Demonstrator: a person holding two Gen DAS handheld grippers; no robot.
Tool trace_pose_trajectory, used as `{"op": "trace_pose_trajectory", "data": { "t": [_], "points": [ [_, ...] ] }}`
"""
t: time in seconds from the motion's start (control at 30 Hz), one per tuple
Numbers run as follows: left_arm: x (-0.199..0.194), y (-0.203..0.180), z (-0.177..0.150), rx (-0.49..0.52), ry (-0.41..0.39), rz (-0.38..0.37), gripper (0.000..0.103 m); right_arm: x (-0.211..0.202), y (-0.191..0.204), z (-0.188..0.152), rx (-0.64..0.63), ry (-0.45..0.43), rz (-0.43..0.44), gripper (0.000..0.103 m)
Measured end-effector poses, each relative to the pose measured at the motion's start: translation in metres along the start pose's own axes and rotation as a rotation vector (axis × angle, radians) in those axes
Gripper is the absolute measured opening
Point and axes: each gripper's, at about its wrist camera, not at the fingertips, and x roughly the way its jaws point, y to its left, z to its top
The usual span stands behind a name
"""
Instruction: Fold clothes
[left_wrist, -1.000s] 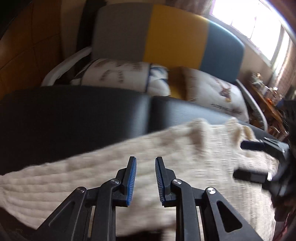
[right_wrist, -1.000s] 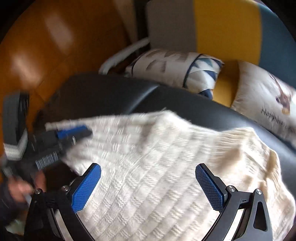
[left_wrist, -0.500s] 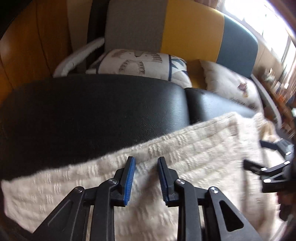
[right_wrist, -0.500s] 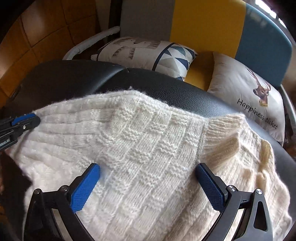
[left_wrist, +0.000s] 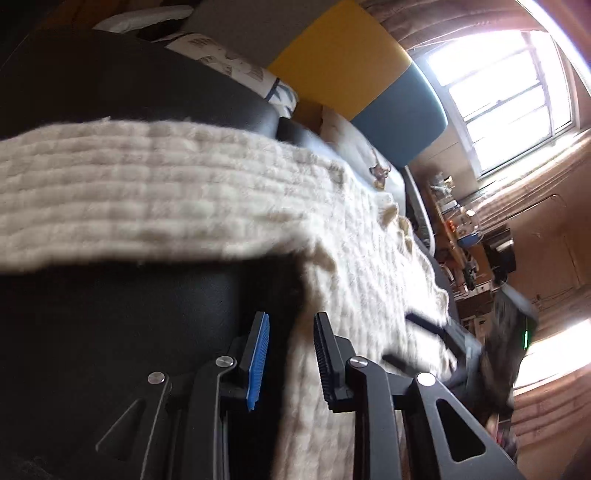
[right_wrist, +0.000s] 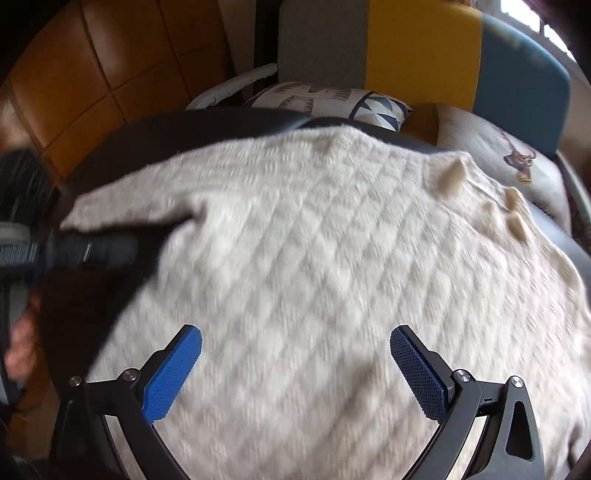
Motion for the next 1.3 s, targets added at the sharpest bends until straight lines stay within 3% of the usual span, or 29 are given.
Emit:
{"op": "trace_pose_trajectory", "data": {
  "t": [0.1,0.23,0.33,0.4,0.5,0.57,0.6,0.73,0.9,1.03,1.3],
  "points": [
    [0.015,-0.006,0.011,0.008,0.011,-0.012,0.028,0.001,-0.007,-0.017,0.02,0.02,-0.021,0.103],
    [0.043,-0.01,0.017,-0.003,0.111,-0.066,0.024,0.002,-0.02,-0.033,0.049,0.0,-0.03,0.103],
    [0.046,-0.022,0.0,0.087,0.11,0.021,0.008,-0.001,-0.026,-0.042,0.045,-0.033,-0.034,0.103],
    [0.042,-0.025,-0.009,0.121,0.081,0.072,0.007,-0.002,-0.031,-0.047,0.042,-0.054,-0.036,0.103],
    [0.039,-0.024,-0.01,0.102,0.07,0.085,0.007,-0.004,-0.034,-0.052,0.039,-0.073,-0.04,0.103],
    [0.036,-0.033,-0.013,0.131,0.06,0.116,0.012,-0.004,-0.034,-0.052,0.037,-0.076,-0.043,0.103],
    [0.031,-0.033,-0.016,0.127,0.062,0.113,0.019,-0.005,-0.034,-0.053,0.036,-0.077,-0.044,0.103],
    [-0.014,-0.002,-0.013,-0.011,0.018,0.059,0.02,-0.007,-0.034,-0.054,0.034,-0.084,-0.05,0.103],
    [-0.116,0.116,-0.017,-0.345,-0.187,0.092,0.023,-0.01,-0.031,-0.055,0.031,-0.087,-0.061,0.103],
    [-0.184,0.203,-0.02,-0.583,-0.307,0.125,0.026,-0.01,-0.027,-0.054,0.03,-0.086,-0.075,0.103],
    [-0.185,0.241,0.005,-0.688,-0.347,0.048,0.03,-0.014,-0.006,-0.021,-0.011,-0.069,-0.118,0.103]
  ]
}}
